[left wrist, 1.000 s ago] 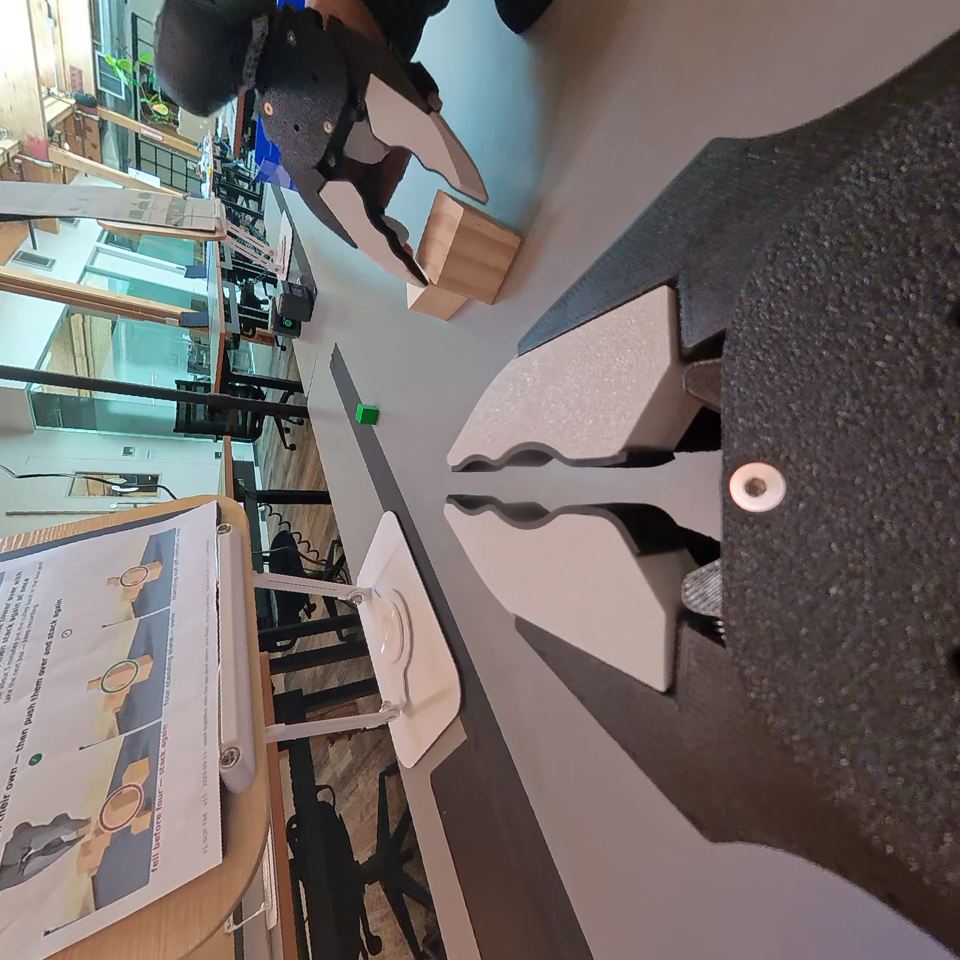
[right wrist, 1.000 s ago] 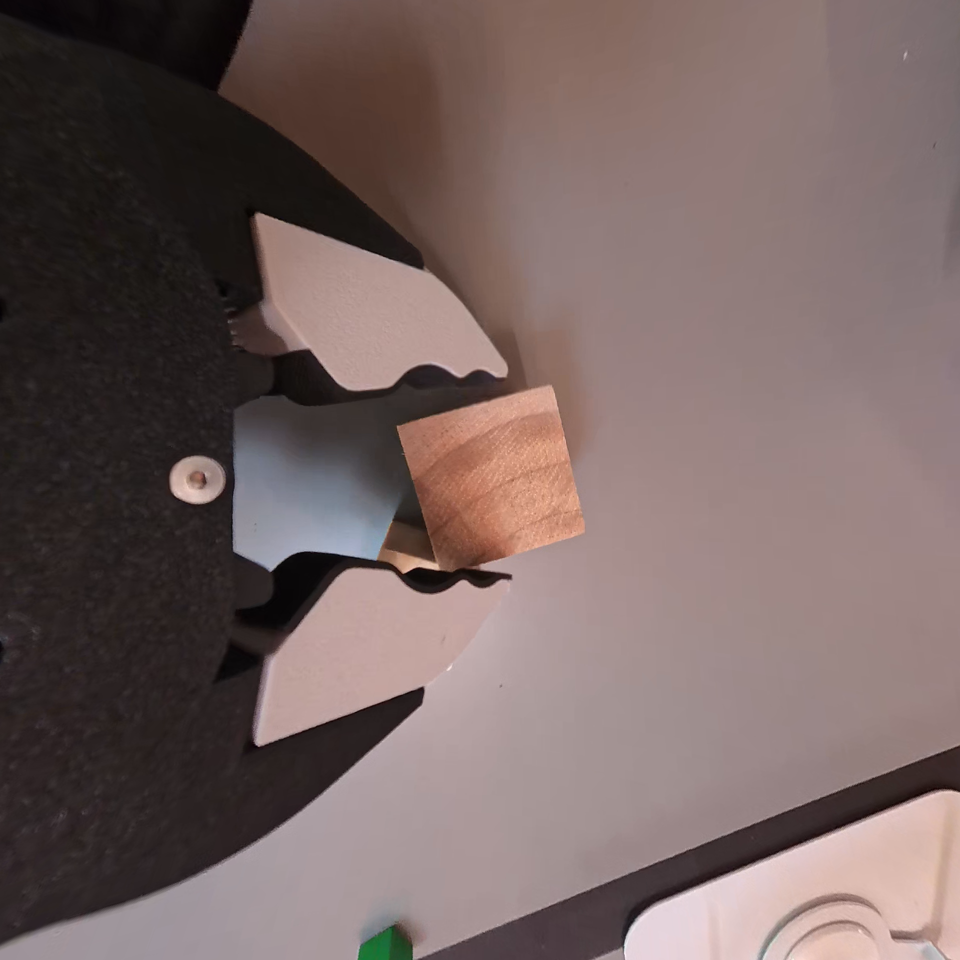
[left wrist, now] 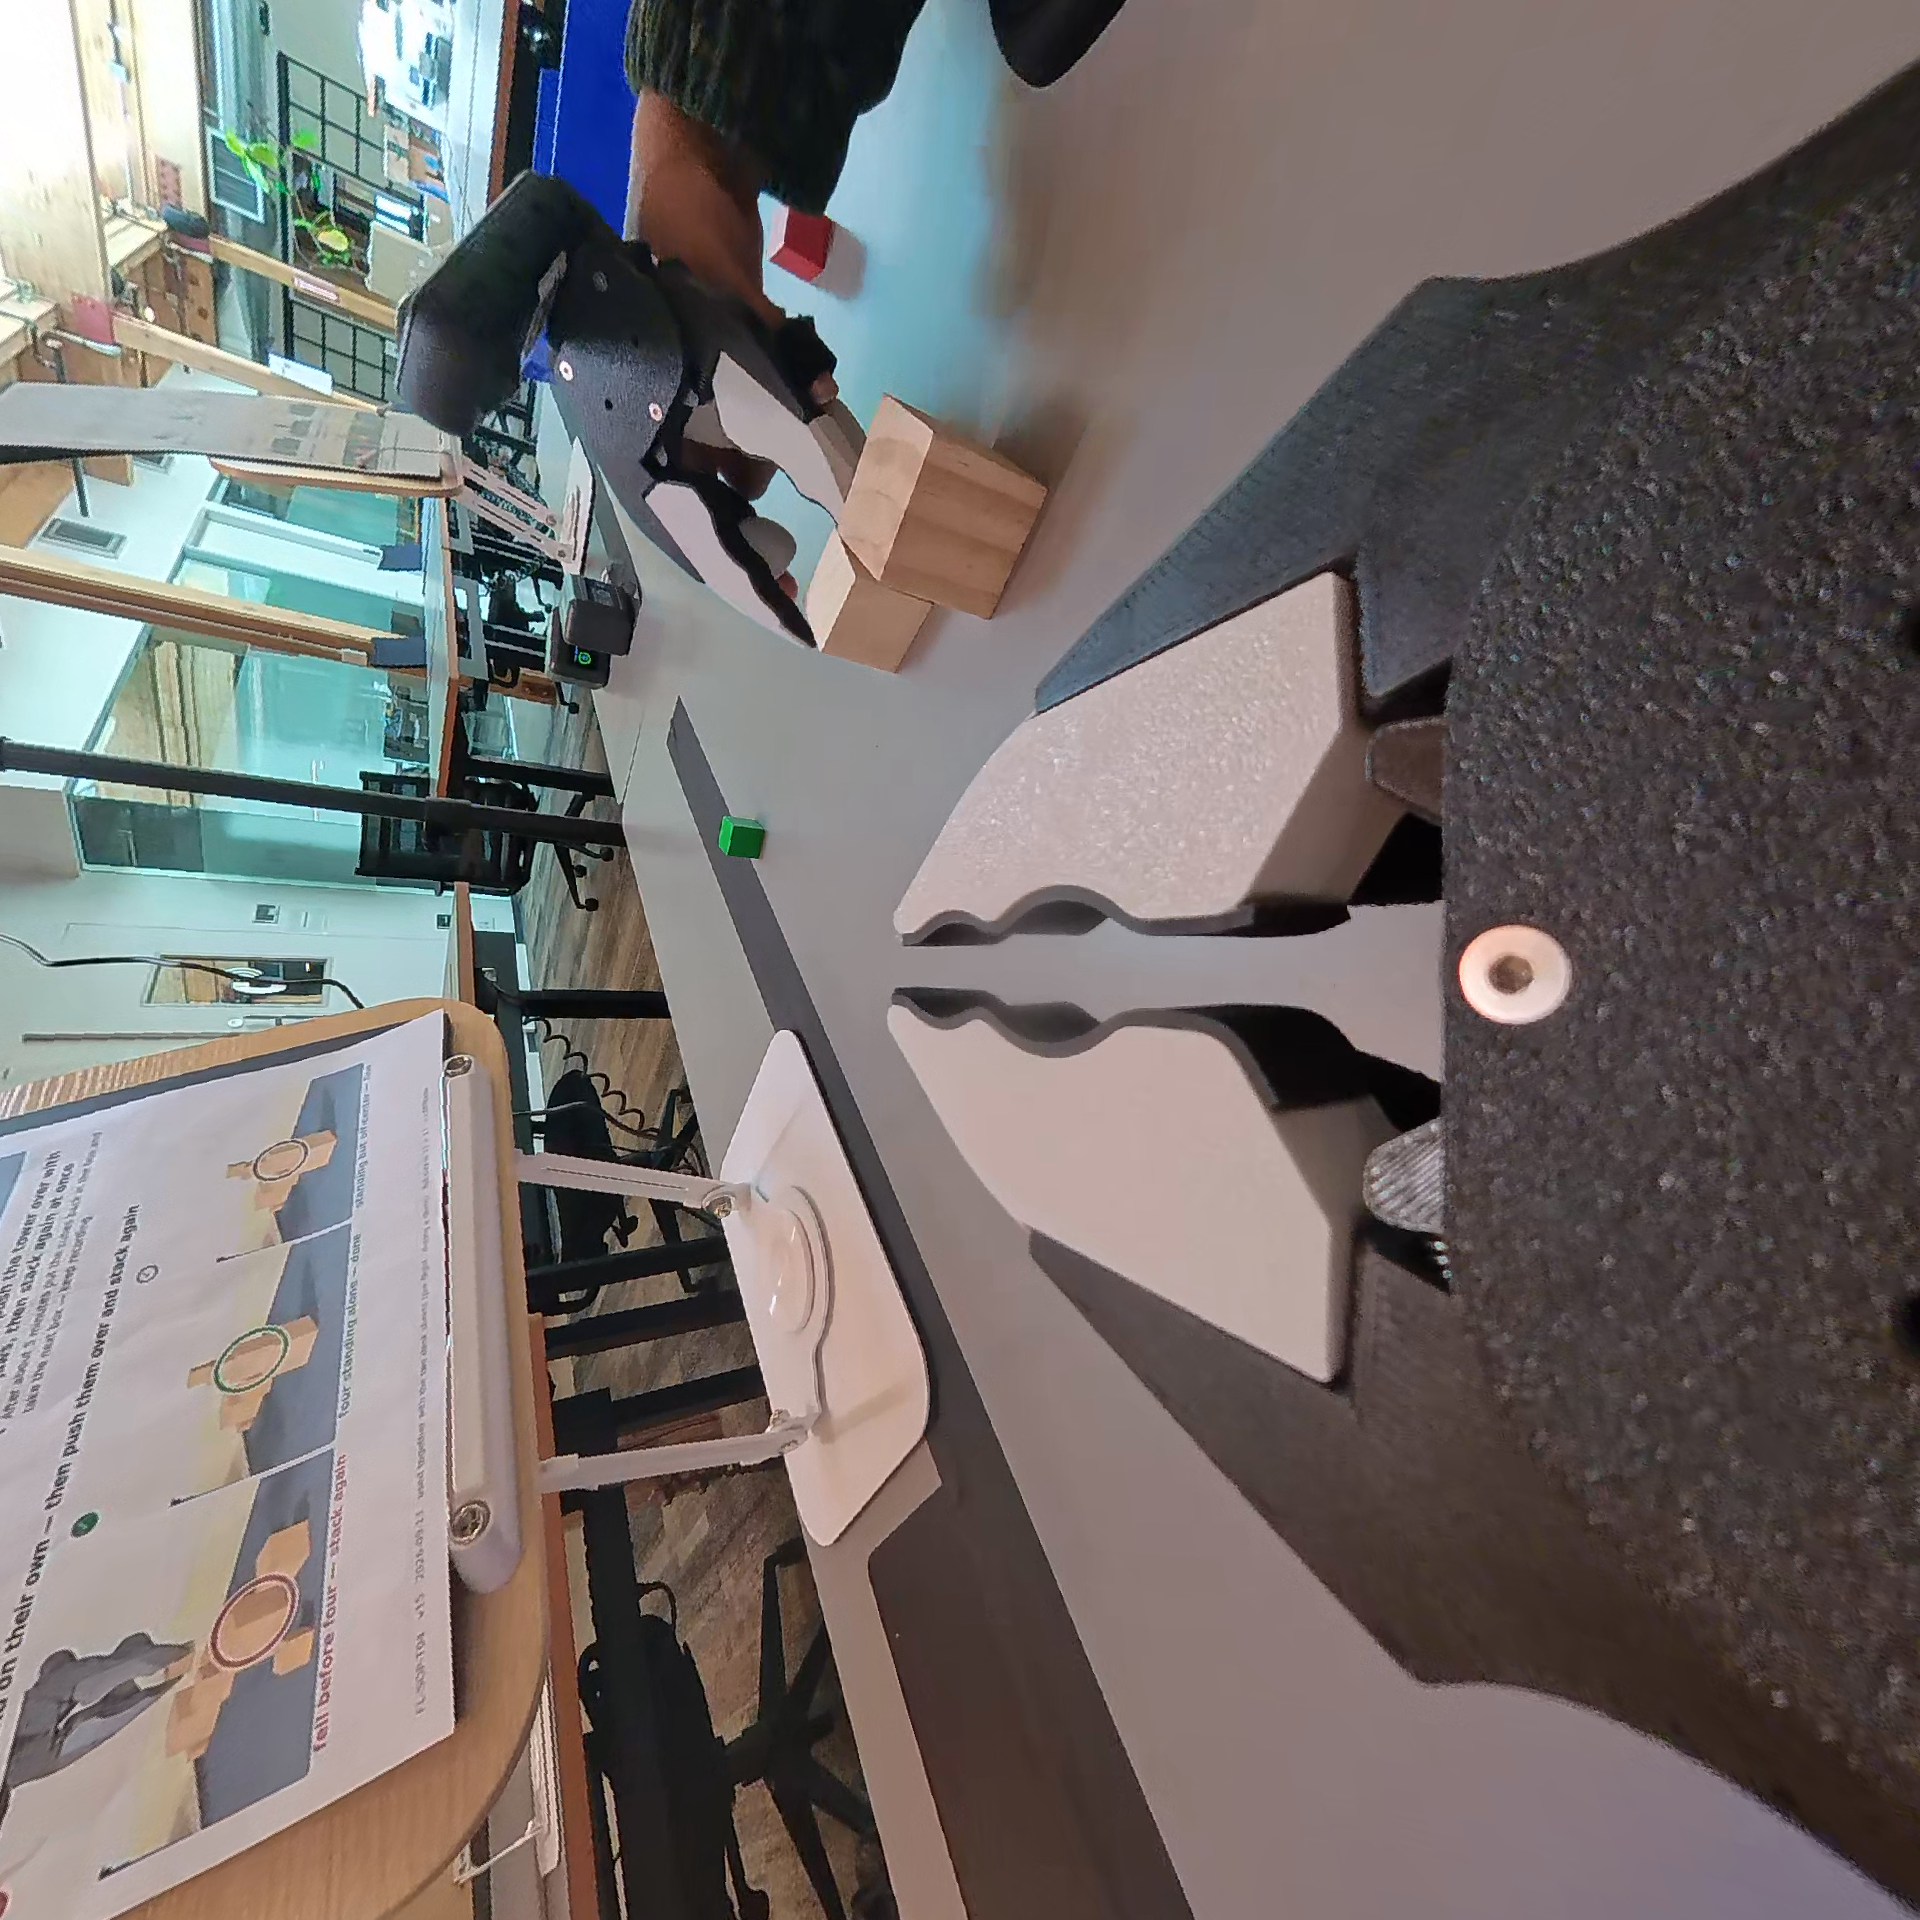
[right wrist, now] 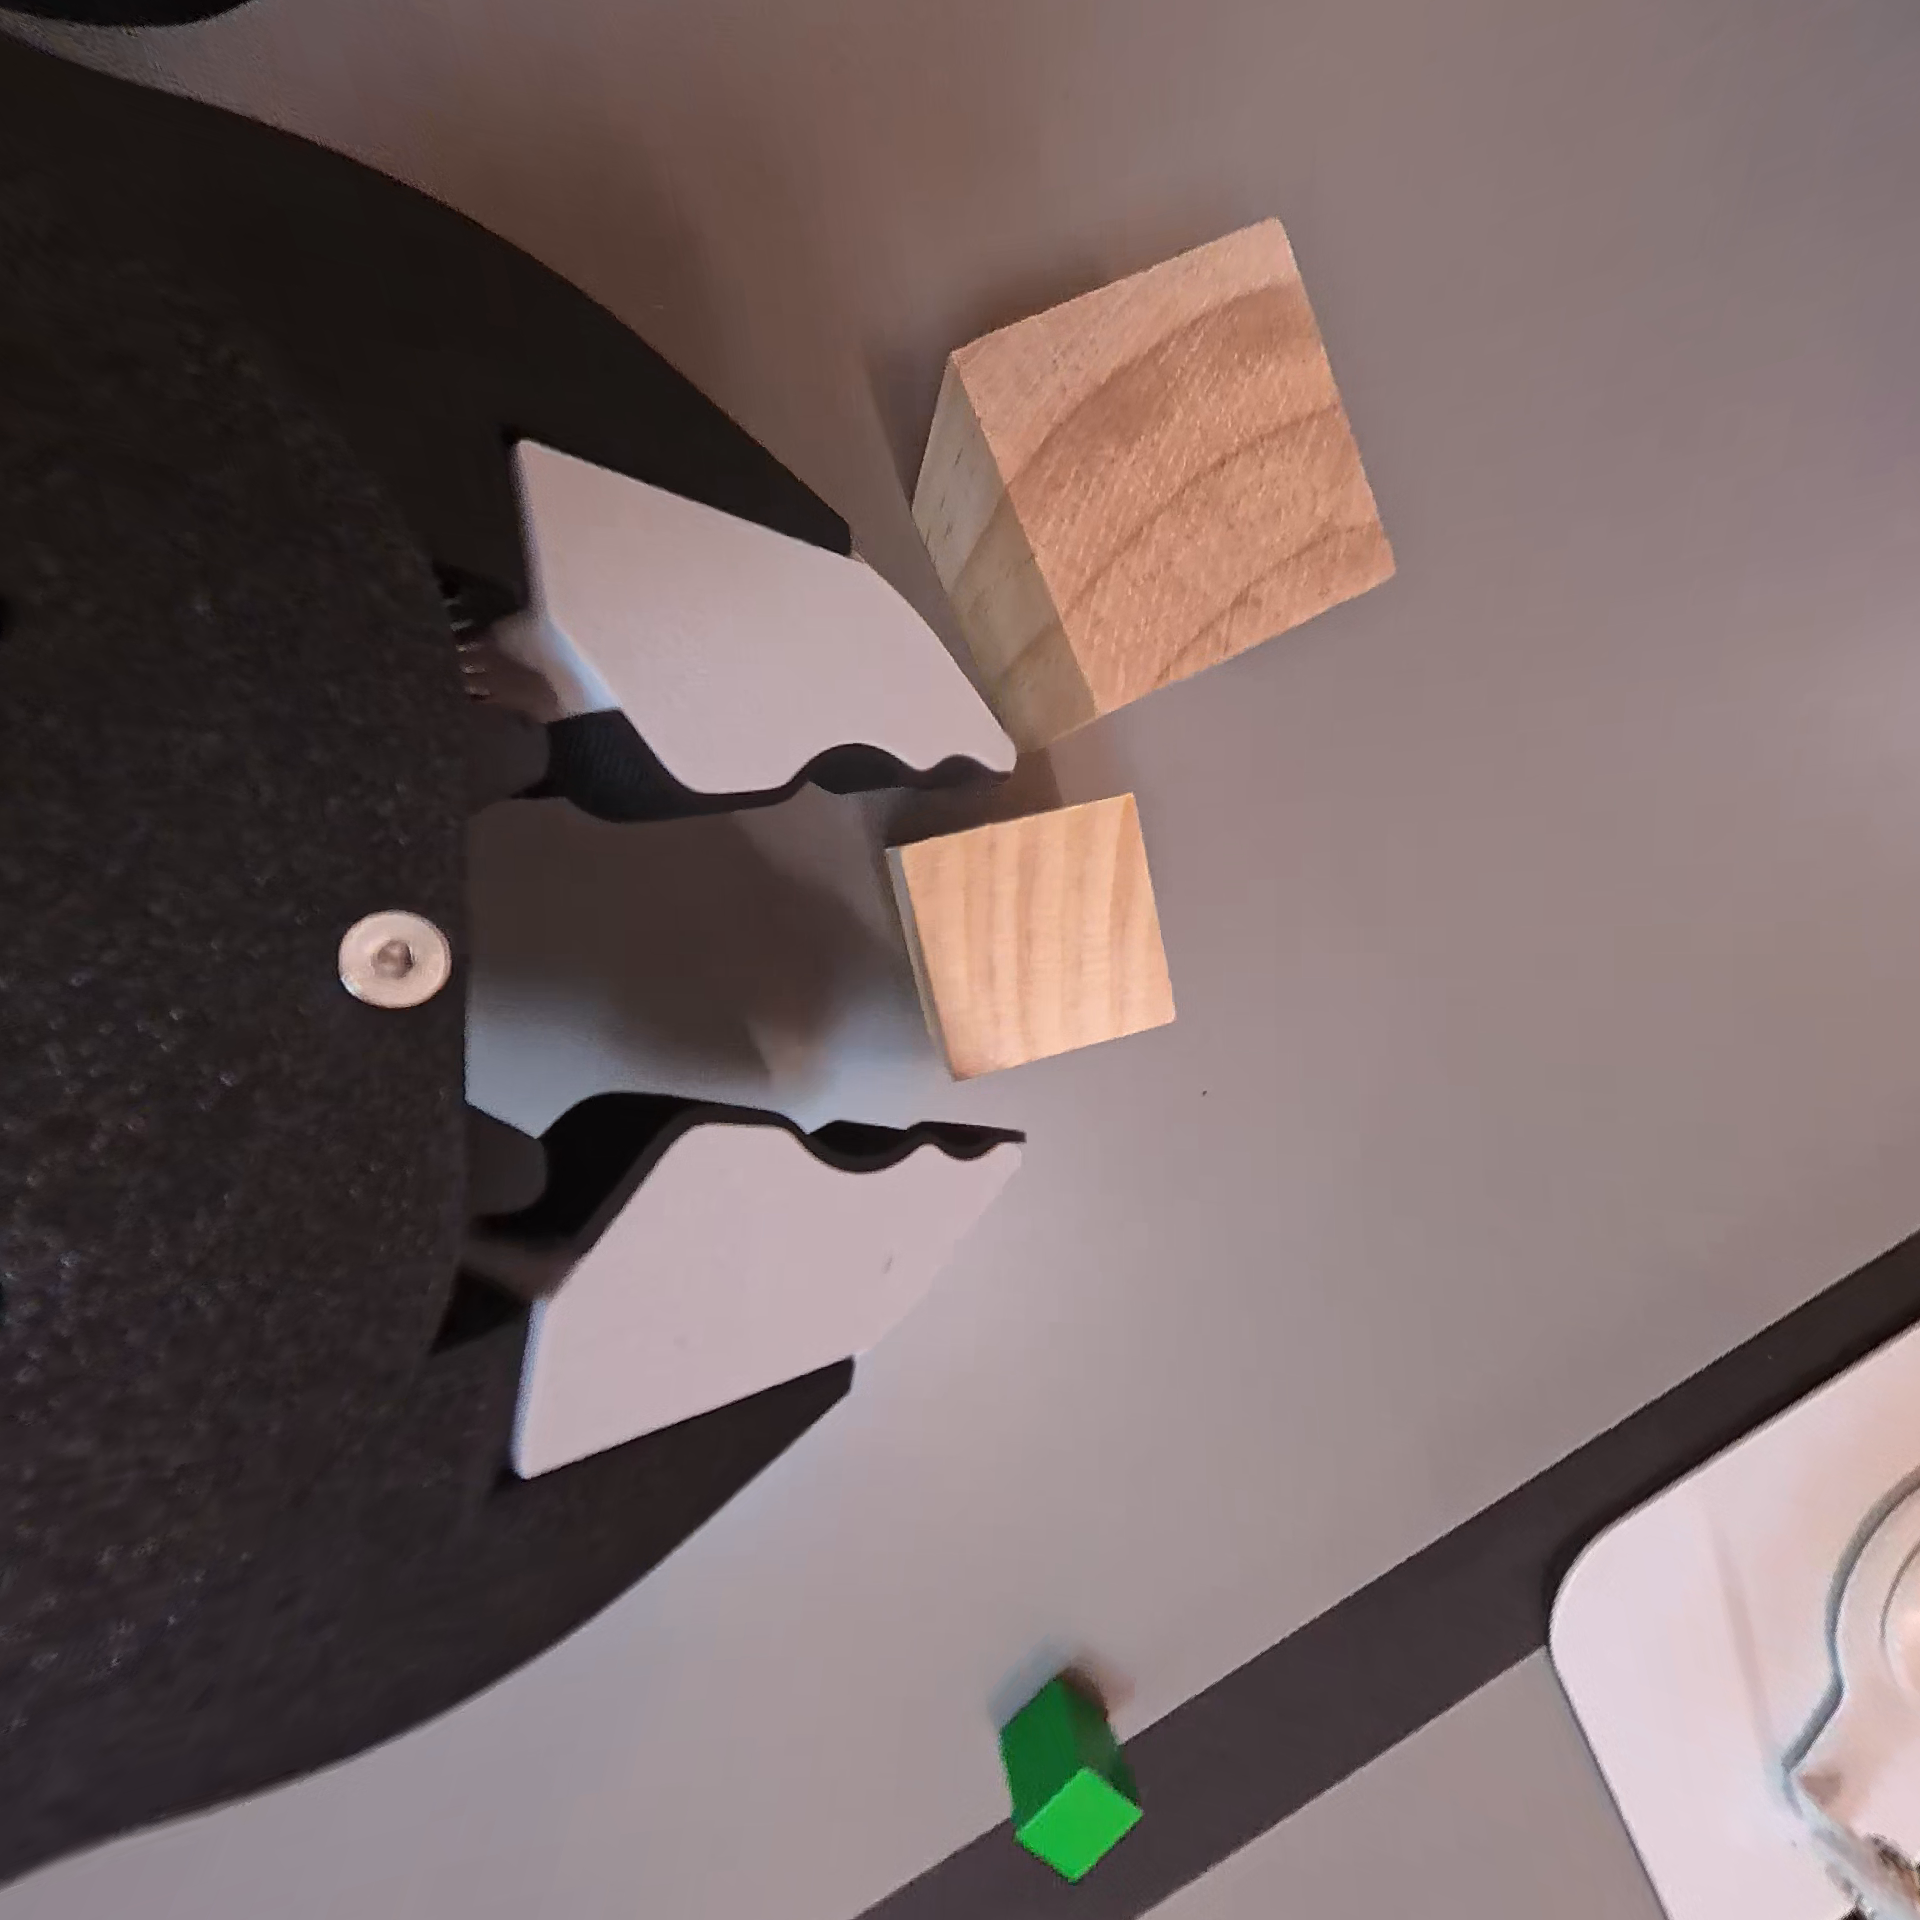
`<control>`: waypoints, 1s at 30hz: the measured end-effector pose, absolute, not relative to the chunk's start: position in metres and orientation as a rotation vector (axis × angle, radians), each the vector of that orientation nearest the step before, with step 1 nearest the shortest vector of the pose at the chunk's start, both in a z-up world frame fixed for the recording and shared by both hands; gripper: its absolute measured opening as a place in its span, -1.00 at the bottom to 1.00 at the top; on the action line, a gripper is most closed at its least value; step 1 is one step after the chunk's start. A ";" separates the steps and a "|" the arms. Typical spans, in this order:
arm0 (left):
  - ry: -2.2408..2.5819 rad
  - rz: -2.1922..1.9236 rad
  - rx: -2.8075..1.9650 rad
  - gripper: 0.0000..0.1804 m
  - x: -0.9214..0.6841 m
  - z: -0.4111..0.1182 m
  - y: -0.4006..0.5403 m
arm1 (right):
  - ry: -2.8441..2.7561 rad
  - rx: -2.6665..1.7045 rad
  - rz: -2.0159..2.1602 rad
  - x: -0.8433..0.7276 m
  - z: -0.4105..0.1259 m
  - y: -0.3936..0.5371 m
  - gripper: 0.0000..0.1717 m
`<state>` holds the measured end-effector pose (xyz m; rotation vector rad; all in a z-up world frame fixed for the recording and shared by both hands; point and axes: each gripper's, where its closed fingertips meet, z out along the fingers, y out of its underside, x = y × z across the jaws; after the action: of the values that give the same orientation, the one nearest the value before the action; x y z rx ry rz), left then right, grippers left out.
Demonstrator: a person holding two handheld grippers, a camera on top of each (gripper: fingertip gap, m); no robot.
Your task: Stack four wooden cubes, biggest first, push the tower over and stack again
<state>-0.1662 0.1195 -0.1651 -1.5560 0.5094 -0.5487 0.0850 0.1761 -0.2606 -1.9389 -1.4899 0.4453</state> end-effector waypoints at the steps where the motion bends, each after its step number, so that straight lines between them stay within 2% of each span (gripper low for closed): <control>1: 0.510 -0.548 -1.557 -0.92 -0.166 -0.165 0.119 | -1.510 -1.936 0.454 0.082 -0.262 0.177 -0.24; 2: 0.509 -0.548 -1.558 -0.92 -0.166 -0.166 0.120 | -1.529 -1.937 0.465 0.080 -0.263 0.178 -0.25; 4: 0.510 -0.550 -1.559 -0.92 -0.166 -0.166 0.120 | -1.579 -1.948 0.505 0.076 -0.268 0.176 -0.46; 7: 0.511 -0.549 -1.560 -0.92 -0.167 -0.166 0.119 | -1.600 -1.911 0.536 0.075 -0.258 0.172 -0.46; 12: 0.513 -0.565 -1.559 -0.92 -0.165 -0.166 0.120 | -1.537 -1.715 0.632 0.070 -0.193 0.159 -0.46; 14: 0.518 -0.569 -1.568 -0.92 -0.163 -0.169 0.120 | -1.613 -1.659 0.699 0.059 -0.182 0.140 -0.46; 20: 0.523 -0.554 -1.579 -0.93 -0.164 -0.173 0.120 | -1.873 -1.660 0.646 0.036 -0.206 0.116 -0.46; 30: 0.519 -0.555 -1.564 -0.93 -0.165 -0.169 0.120 | -1.872 -1.705 0.598 0.041 -0.216 0.116 -0.46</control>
<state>-0.1648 0.1203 -0.1688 -1.5638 0.5188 -0.5554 0.0405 0.1164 -0.2164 -1.7049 -1.8722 0.5981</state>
